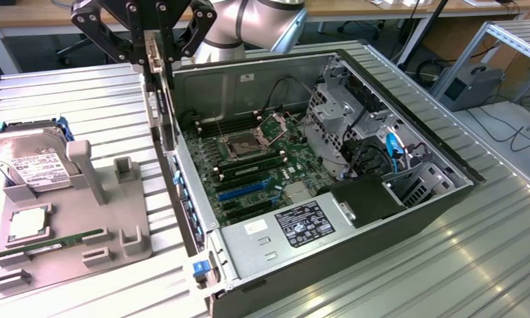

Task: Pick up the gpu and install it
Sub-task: 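Pick up the gpu and move the gpu toward the slot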

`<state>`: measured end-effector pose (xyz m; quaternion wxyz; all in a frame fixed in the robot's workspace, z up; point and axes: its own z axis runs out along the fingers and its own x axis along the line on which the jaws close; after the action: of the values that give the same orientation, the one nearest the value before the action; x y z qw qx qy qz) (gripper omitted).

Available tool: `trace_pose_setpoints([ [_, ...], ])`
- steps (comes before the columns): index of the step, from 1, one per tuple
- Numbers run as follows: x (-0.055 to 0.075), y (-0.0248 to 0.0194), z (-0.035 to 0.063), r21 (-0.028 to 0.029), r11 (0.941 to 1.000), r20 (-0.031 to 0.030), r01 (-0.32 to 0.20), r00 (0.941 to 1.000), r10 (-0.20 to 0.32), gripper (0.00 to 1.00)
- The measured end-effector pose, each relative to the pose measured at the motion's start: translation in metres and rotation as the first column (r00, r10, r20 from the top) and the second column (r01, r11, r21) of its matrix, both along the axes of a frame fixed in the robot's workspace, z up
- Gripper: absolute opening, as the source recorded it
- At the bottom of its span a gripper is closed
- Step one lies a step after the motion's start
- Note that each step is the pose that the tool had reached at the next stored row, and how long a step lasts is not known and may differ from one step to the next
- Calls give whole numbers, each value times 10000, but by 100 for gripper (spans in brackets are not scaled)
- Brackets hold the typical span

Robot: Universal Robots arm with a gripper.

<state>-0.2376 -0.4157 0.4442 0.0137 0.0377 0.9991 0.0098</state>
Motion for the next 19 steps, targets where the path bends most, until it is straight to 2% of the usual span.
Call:
trace_pose_setpoints([
  [19,60,0,-7,-5,10000,0,0,10000,0,27],
])
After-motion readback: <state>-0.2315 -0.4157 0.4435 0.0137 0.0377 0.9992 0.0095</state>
